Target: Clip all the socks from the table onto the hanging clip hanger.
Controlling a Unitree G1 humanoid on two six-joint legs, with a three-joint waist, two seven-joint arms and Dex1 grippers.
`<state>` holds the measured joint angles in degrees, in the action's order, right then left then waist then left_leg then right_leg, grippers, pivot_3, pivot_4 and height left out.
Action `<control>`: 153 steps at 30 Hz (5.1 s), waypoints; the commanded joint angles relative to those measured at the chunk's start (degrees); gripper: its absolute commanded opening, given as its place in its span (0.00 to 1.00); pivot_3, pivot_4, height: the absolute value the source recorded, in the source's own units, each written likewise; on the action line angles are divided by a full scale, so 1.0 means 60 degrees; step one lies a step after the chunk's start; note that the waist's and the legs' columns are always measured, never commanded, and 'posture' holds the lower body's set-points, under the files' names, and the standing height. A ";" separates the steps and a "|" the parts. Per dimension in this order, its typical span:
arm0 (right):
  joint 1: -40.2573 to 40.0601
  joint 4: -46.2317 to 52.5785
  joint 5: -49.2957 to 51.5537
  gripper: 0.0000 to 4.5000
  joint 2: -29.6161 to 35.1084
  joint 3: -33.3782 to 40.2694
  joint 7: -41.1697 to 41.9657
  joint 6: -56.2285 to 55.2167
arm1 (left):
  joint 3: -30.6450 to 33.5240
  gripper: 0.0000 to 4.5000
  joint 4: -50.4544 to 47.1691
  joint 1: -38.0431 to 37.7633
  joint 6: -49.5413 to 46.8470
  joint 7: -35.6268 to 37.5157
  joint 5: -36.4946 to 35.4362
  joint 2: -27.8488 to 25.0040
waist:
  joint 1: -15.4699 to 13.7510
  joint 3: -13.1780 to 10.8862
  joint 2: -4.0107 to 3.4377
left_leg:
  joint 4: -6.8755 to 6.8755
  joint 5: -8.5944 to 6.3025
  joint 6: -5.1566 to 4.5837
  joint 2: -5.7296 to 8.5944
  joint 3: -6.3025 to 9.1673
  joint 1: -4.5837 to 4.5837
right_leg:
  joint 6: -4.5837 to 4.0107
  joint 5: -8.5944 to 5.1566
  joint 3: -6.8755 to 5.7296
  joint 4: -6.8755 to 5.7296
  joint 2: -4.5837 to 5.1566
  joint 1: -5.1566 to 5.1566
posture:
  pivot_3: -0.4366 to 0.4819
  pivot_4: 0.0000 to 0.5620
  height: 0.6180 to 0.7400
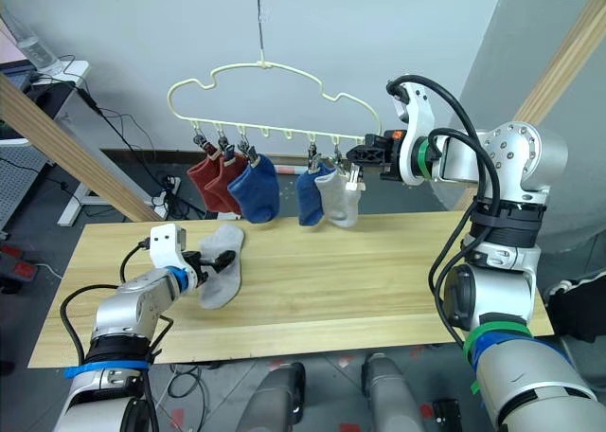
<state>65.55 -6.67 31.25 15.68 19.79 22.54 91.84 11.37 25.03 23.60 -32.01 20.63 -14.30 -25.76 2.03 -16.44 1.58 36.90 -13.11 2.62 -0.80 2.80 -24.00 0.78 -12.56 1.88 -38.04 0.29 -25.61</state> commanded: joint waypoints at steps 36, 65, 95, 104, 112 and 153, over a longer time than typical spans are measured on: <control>0.0093 -0.0101 0.0170 0.00 -0.0030 0.0222 -0.0168 -0.0446 | -0.0636 0.00 -0.0479 -0.0296 0.1085 0.1502 0.0593 -0.0247 | -0.0004 -0.0001 -0.0001 | -0.0007 0.0000 0.0000 -0.0002 -0.0002 0.0005 | 0.0002 -0.0001 0.0002 0.0007 -0.0001 0.0006 | 0.48 0.51 1.00; 0.0342 -0.1881 0.3211 0.00 0.0811 0.0482 -0.0912 0.0111 | -0.2466 0.00 -0.7097 -0.0314 0.0234 0.6214 -0.2675 -0.1291 | -0.0025 -0.0003 0.0002 | -0.0005 -0.0001 -0.0001 0.0006 -0.0004 -0.0030 | 0.0029 -0.0018 0.0003 0.0039 -0.0017 -0.0008 | 0.47 0.49 1.00; 0.0077 -0.2032 0.6295 0.00 0.0898 0.0470 -0.3726 0.0111 | -0.2473 0.00 -0.6125 0.0531 0.0919 0.5914 -0.2349 -0.0648 | 0.0010 -0.0004 0.0002 | -0.0002 -0.0003 -0.0006 0.0003 -0.0006 -0.0044 | 0.0030 -0.0018 0.0005 0.0039 -0.0022 -0.0018 | 0.46 0.52 1.00; 0.0031 -0.2047 0.6596 0.00 0.0919 0.0435 -0.3991 0.0111 | -0.2439 0.00 -0.5891 0.0753 0.1058 0.5803 -0.2271 -0.0501 | 0.0029 -0.0004 0.0003 | -0.0001 -0.0003 -0.0006 0.0002 -0.0006 -0.0052 | 0.0002 -0.0002 0.0006 0.0035 -0.0022 -0.0026 | 0.46 0.52 1.00; 0.0007 -0.2009 0.6700 0.41 0.0903 0.0478 -0.3928 0.0111 | -0.2476 0.00 -0.5940 0.0726 0.1039 0.5836 -0.2286 -0.0528 | 0.0030 -0.0004 0.0003 | 0.0001 -0.0003 -0.0006 0.0003 -0.0005 -0.0058 | 0.0002 -0.0002 0.0004 0.0035 -0.0023 -0.0030 | 0.46 0.52 1.00; -0.8358 0.5763 -0.0931 1.00 0.3871 -0.3216 0.2992 -1.2178 | 0.1320 1.00 -0.9065 -0.4030 0.0947 0.3303 -0.1938 -0.1733 | 0.0113 0.0004 0.0014 | 0.0017 0.0007 -0.0015 -0.0038 -0.0044 0.0030 | 0.0113 -0.0025 0.0074 0.0051 -0.0005 0.0047 | 0.49 0.41 1.00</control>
<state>15.62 27.46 26.35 39.16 -0.16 39.98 20.59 15.73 -25.63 1.23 -24.11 43.58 -25.70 -35.94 2.71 -16.42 1.66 37.02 -13.07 2.53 -0.98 2.54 -23.81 1.47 -12.71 2.32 -37.74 0.29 -25.31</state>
